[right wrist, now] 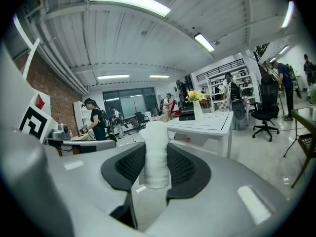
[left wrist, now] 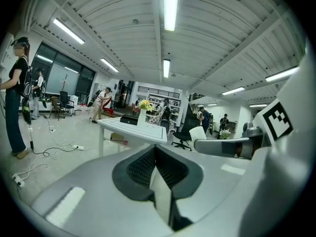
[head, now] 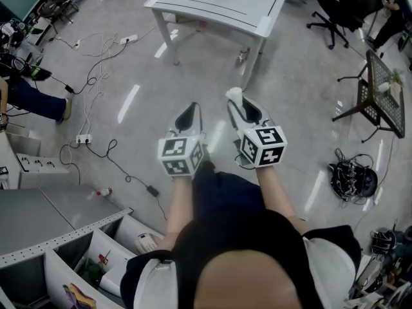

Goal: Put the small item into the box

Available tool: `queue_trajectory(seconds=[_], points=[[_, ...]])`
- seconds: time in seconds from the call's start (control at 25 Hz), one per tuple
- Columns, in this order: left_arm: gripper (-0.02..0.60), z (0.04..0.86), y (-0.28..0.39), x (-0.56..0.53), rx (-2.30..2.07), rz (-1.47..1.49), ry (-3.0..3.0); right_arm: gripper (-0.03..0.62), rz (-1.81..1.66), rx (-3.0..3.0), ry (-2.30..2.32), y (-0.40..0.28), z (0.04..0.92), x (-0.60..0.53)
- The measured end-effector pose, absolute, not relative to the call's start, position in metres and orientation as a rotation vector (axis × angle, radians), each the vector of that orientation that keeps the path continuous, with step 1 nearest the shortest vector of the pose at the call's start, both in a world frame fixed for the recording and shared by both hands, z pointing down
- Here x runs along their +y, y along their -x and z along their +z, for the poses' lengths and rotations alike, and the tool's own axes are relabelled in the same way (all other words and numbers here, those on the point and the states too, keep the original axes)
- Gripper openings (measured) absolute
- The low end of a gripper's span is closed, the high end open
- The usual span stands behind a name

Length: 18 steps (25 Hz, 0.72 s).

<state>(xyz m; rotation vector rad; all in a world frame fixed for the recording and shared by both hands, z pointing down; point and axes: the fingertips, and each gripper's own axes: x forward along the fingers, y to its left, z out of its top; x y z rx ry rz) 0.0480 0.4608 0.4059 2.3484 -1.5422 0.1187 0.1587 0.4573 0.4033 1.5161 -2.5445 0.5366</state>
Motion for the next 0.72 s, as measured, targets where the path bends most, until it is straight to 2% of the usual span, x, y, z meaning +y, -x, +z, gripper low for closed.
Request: queue_trajectory(seconds=[0.72], points=[[0.008, 0.41, -0.041, 0.397, -1.552, 0.159, -2.397, 0.137, 0.532, -2.531, -1.541, -0.156, 0.413, 0.402]])
